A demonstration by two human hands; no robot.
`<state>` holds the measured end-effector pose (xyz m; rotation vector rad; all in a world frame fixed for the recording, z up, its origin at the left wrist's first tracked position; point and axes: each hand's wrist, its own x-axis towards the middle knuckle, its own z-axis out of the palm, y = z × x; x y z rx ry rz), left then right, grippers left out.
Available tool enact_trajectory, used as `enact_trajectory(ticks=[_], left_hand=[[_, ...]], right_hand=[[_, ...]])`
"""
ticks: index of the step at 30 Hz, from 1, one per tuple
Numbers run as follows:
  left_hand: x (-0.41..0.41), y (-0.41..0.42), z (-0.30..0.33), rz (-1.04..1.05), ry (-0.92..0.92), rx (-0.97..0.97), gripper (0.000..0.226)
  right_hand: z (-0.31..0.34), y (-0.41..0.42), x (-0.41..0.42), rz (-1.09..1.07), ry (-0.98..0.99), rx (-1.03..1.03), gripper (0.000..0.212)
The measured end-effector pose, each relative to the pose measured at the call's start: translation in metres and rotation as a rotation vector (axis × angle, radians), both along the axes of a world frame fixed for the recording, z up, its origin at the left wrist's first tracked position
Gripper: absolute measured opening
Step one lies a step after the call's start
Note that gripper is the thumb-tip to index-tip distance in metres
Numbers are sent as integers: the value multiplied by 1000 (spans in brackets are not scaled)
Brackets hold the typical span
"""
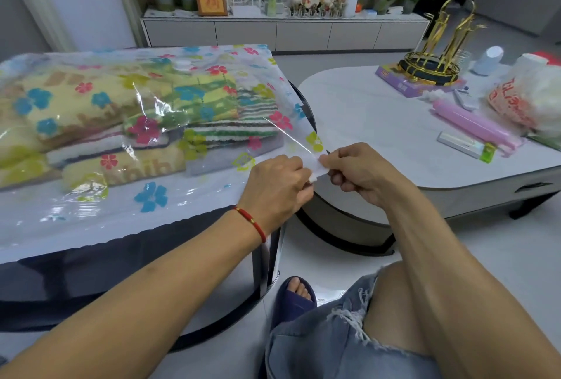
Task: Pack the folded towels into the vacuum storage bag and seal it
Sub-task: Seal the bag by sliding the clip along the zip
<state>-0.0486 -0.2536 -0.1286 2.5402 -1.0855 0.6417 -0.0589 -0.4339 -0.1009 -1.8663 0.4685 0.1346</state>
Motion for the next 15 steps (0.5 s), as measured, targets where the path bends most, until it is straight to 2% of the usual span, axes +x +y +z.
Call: enact_trajectory(ticks=[5, 11, 15], left_hand=[[-8, -3, 5, -1, -29, -17, 15], [-9, 8, 6, -42, -92, 30, 26], [-6, 48, -5, -24, -158, 13, 18]], right_hand=[[1, 12, -7, 102, 176, -48, 33], [2, -3, -14, 107, 98, -2, 23], [-2, -8, -16, 6, 55, 57, 19]])
